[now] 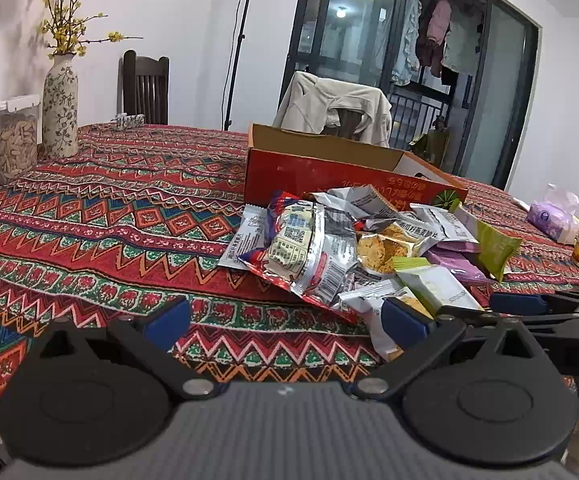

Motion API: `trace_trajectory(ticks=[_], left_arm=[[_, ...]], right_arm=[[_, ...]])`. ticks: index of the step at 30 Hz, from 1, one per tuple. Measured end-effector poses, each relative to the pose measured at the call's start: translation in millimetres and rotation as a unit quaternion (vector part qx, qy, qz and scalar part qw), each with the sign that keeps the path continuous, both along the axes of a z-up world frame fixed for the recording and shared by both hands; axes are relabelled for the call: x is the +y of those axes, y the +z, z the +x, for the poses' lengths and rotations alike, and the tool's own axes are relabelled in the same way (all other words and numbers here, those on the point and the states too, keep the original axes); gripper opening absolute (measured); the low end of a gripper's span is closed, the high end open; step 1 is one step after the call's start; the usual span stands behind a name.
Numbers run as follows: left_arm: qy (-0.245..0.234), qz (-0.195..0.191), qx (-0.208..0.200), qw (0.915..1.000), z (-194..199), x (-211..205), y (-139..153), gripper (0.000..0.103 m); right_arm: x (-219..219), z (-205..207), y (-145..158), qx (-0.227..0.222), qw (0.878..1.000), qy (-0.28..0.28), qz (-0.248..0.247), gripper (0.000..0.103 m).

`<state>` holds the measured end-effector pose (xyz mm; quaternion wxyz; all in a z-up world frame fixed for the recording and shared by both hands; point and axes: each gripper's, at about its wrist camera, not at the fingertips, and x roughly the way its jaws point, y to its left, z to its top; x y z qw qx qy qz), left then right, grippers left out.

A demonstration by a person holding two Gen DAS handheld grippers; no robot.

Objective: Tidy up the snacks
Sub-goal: 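Grasp the cookie packet with the left tool while the right tool grasps the green-white bar, then carry both packets over the box and open both tools to drop them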

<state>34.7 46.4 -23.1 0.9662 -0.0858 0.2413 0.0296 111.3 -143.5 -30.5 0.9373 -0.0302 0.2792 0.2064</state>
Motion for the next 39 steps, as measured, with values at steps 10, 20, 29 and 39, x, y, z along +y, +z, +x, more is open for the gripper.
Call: trace_trajectory(ticks=[10, 20, 29, 39], left_arm=[[-0.010, 0.009, 0.008, 0.9999, 8, -22, 4, 0.103], [-0.001, 0.004, 0.044, 0.9990, 36, -60, 2, 0.103], [0.053, 0.039, 0.073, 0.9951, 51, -86, 0, 0.093], [0.058, 0.043, 0.104, 0.9919, 60, -95, -7, 0.047]], right_arm=[[-9, 2, -7, 0.004, 0.999, 0.025, 0.021, 0.037], [-56, -5, 9, -0.054, 0.997, -0.001, 0.056, 0.036], [-83, 10, 4, -0.076, 0.996, -0.020, 0.053, 0.036], [-87, 15, -3, -0.073, 0.995, -0.006, 0.063, 0.036]])
